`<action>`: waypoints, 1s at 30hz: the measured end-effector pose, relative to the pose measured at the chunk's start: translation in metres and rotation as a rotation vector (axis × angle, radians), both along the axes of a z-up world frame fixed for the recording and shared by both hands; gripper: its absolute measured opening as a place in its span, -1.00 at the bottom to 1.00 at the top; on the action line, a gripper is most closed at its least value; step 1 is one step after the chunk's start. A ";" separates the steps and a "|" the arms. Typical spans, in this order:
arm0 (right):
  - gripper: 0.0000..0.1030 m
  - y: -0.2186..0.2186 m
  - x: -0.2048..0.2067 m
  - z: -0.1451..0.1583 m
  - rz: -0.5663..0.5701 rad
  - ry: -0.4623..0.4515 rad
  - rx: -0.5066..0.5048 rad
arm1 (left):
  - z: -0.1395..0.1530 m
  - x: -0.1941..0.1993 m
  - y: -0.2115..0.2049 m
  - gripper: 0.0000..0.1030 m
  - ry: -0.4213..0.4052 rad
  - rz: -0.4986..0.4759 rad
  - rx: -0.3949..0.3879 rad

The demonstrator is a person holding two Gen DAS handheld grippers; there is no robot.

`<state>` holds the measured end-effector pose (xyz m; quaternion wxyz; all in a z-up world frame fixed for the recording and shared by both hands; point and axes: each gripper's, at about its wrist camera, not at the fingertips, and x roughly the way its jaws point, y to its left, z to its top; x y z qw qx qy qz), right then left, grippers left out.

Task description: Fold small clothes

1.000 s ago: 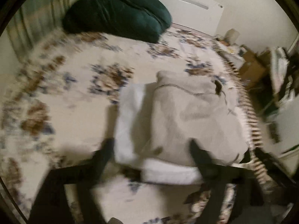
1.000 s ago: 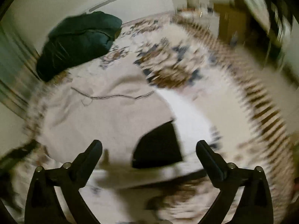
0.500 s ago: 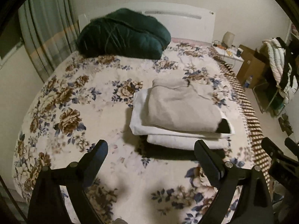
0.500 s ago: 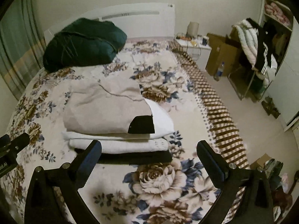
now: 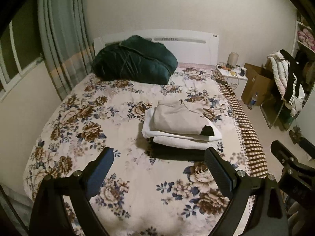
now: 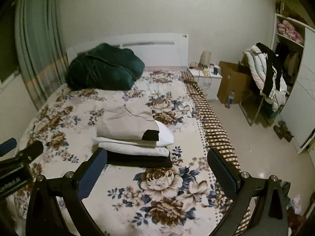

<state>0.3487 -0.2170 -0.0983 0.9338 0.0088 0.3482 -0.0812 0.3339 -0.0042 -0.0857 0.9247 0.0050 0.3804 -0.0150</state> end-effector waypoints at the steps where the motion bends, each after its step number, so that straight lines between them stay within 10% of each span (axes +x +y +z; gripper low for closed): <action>1: 1.00 0.000 -0.015 0.011 0.003 -0.014 -0.004 | 0.005 -0.009 -0.001 0.83 -0.007 0.001 0.001; 16: 1.00 -0.001 -0.169 0.103 0.059 -0.097 -0.002 | 0.057 -0.115 -0.002 0.84 -0.092 0.046 -0.018; 30: 1.00 0.014 -0.194 0.131 0.061 -0.137 -0.019 | 0.069 -0.139 0.007 0.99 -0.120 0.038 0.006</action>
